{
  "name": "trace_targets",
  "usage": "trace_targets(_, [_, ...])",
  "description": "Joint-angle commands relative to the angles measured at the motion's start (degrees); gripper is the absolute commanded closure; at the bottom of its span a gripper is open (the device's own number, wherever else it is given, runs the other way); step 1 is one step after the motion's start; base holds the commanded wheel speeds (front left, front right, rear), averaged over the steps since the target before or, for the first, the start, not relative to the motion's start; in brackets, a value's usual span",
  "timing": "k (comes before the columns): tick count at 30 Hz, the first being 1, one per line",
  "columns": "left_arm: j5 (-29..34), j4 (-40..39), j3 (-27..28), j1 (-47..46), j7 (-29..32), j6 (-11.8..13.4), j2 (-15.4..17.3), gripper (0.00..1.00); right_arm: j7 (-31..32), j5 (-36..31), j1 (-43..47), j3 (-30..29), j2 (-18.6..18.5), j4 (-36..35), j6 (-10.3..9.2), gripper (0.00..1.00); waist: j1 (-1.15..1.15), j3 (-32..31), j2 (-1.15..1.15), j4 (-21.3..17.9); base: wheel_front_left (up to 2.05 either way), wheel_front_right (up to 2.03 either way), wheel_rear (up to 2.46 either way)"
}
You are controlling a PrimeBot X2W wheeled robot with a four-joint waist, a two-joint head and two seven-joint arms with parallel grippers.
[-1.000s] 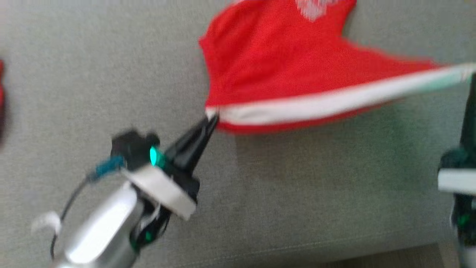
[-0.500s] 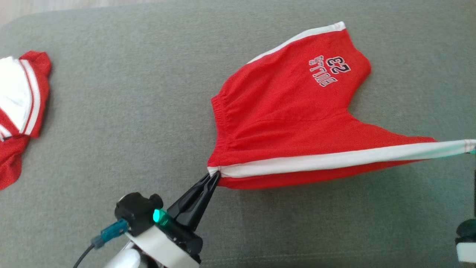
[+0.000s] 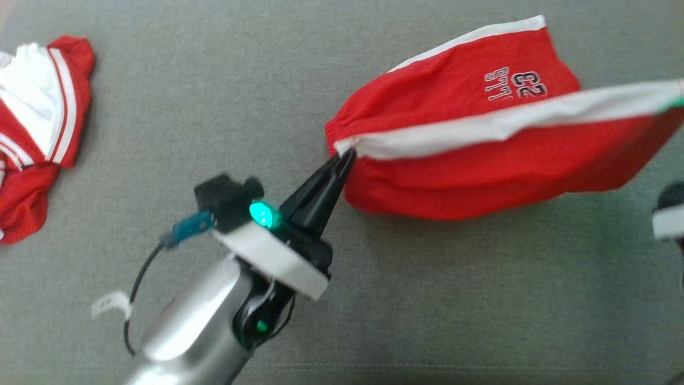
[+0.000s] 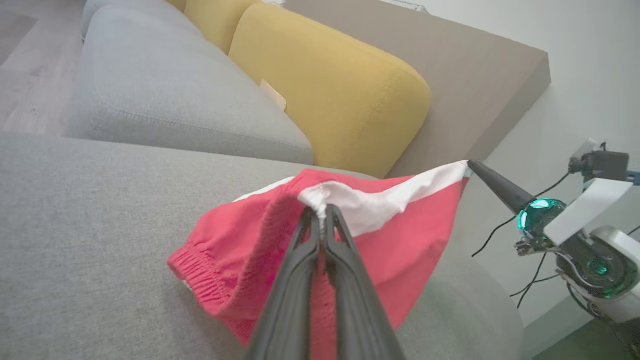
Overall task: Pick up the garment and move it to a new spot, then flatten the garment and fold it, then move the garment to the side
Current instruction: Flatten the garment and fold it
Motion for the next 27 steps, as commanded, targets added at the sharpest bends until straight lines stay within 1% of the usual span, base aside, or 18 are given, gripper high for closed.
trace_targets(1, [-2.5,0.3,0.9,-4.0,-0.3,-0.4,-0.2,1.00,1.4,-0.9,-4.2,1.8,-2.6,1.1,-0.04,1.00,0.00,1.3,0.00,1.1,0.00,0.00,0.00])
trace_targets(6, [-9.7,6.0,-1.2,-11.0,-0.3,-0.4,-1.7,1.00,2.9,-3.6,-13.3,4.4,-7.2,9.1,-0.04,1.00,0.00,3.5,0.00,2.9,0.00,0.00,0.00])
trace_targets(7, [-9.7,6.0,-1.2,-11.0,-0.3,-0.4,-1.7,1.00,2.9,-3.6,-13.3,4.4,-7.2,9.1,-0.04,1.00,0.00,3.5,0.00,2.9,0.00,0.00,0.00])
trace_targets(8, [-11.9,8.2,-1.9,-13.7,-0.3,-0.4,-2.1,1.00,3.3,-4.4,-16.5,5.5,-8.8,12.0,-0.04,1.00,0.00,4.4,0.00,3.4,0.00,0.00,0.00])
trace_targets(10, [-14.3,10.5,-2.9,-16.2,-0.3,-0.4,-2.5,1.00,3.8,-5.1,-19.6,7.0,-10.2,14.9,-0.04,1.00,0.00,5.2,0.00,3.8,0.00,0.00,0.00])
trace_targets(16, [-22.0,16.9,-6.2,-22.9,1.4,-0.4,-3.7,1.00,4.6,-7.2,-28.8,13.8,-13.5,22.9,-0.04,1.00,0.00,7.8,0.00,4.1,0.00,0.00,0.00])
trace_targets(21, [-23.2,23.3,-8.3,-27.5,1.1,-0.4,-4.3,1.00,4.8,-8.5,-36.2,20.7,-15.0,30.3,-0.04,1.00,0.00,9.4,0.00,4.2,0.00,0.00,0.00])
trace_targets(27, [-22.5,29.3,-9.8,-30.4,0.1,-0.4,-6.0,1.00,1.6,-7.2,-41.7,24.0,-14.9,39.4,-0.04,1.00,0.00,10.1,0.00,4.8,0.00,0.00,0.00])
